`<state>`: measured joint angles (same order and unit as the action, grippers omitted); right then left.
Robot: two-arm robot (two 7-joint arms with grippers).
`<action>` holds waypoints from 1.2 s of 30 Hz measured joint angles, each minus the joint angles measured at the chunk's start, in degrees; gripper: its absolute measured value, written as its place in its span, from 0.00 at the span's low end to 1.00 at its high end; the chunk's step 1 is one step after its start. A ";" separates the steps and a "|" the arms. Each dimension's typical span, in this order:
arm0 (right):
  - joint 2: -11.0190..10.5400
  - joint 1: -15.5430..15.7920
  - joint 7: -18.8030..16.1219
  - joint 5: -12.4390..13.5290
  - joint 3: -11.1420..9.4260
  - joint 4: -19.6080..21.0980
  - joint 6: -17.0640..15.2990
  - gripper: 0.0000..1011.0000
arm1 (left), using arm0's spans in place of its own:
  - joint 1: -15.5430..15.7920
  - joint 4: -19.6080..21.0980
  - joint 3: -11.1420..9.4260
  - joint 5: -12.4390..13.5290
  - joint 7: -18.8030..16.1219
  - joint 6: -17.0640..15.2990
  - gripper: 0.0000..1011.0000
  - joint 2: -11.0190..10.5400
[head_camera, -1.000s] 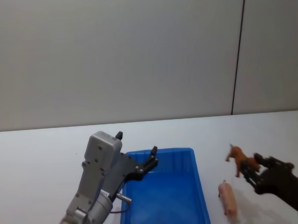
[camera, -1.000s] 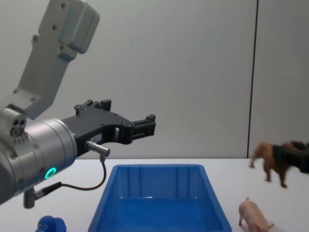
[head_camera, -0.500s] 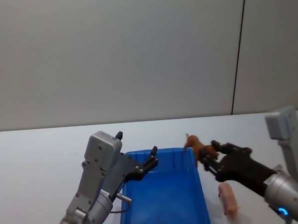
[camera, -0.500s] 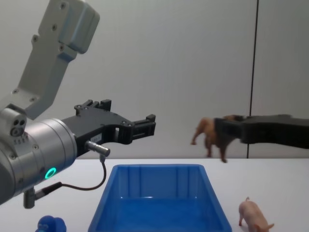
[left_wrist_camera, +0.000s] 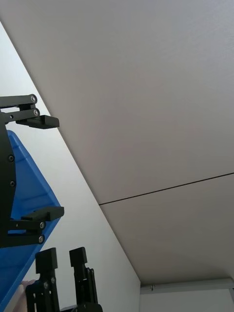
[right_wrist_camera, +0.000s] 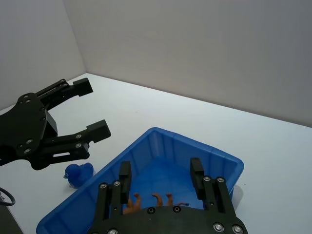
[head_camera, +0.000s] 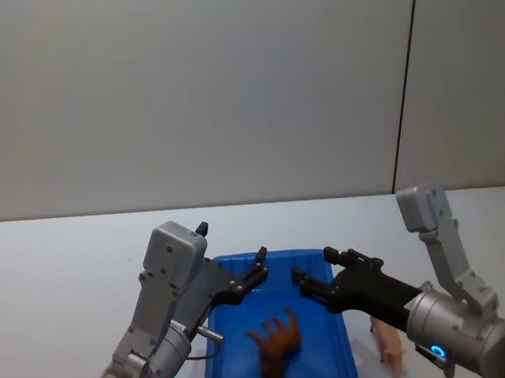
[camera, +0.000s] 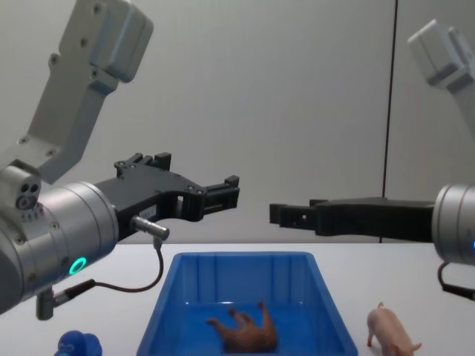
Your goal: Pick up the two dolls from the table and place them into the box.
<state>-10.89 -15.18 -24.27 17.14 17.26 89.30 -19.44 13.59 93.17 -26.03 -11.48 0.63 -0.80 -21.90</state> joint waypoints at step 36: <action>-7.44 8.76 7.07 3.30 -3.55 4.77 0.03 0.99 | 0.00 0.00 0.00 0.00 0.00 0.00 0.99 0.00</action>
<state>-18.33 -6.42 -17.20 20.44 13.70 94.07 -19.41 13.59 93.17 -26.02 -11.48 0.63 -0.80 -21.89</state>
